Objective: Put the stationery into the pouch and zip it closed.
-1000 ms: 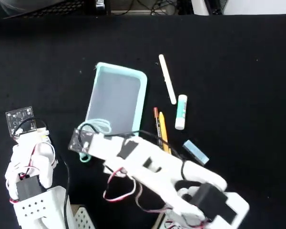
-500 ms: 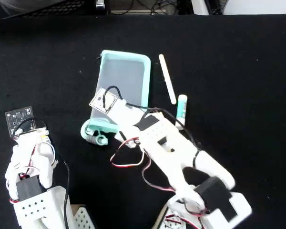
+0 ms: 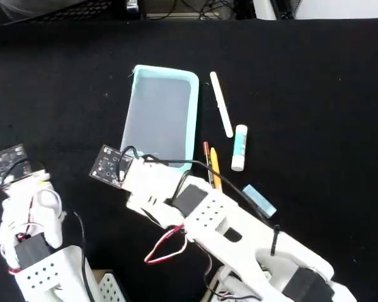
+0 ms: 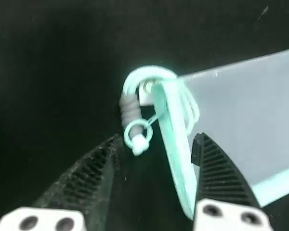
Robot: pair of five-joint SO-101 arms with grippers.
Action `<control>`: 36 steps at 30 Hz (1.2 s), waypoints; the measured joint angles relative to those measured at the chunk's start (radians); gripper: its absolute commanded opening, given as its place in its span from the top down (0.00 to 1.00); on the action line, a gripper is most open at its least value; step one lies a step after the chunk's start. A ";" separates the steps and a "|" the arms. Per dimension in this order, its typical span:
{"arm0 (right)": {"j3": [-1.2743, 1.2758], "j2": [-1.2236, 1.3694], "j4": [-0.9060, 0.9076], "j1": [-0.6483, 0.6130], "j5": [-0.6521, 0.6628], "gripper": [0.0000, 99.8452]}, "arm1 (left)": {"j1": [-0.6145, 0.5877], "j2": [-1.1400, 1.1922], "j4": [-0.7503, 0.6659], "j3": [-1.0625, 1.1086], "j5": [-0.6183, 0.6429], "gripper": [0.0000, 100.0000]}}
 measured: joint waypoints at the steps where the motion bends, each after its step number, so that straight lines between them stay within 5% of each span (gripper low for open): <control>1: 0.000 0.025 -0.014 -0.003 0.000 0.77 | -0.021 0.000 -0.011 0.000 0.000 0.97; 17: -0.364 0.612 -0.008 -0.064 0.000 0.78 | -0.103 0.000 -0.018 0.000 0.084 0.97; 22: -0.450 0.680 -0.003 -0.017 0.005 0.99 | -0.103 0.000 -0.018 0.000 0.084 0.97; 29: -0.460 0.669 0.031 0.100 0.049 0.99 | -0.103 0.000 -0.018 0.000 0.084 0.97; 36: -0.210 0.373 0.092 0.130 0.091 0.98 | -0.103 0.000 -0.018 0.000 0.084 0.97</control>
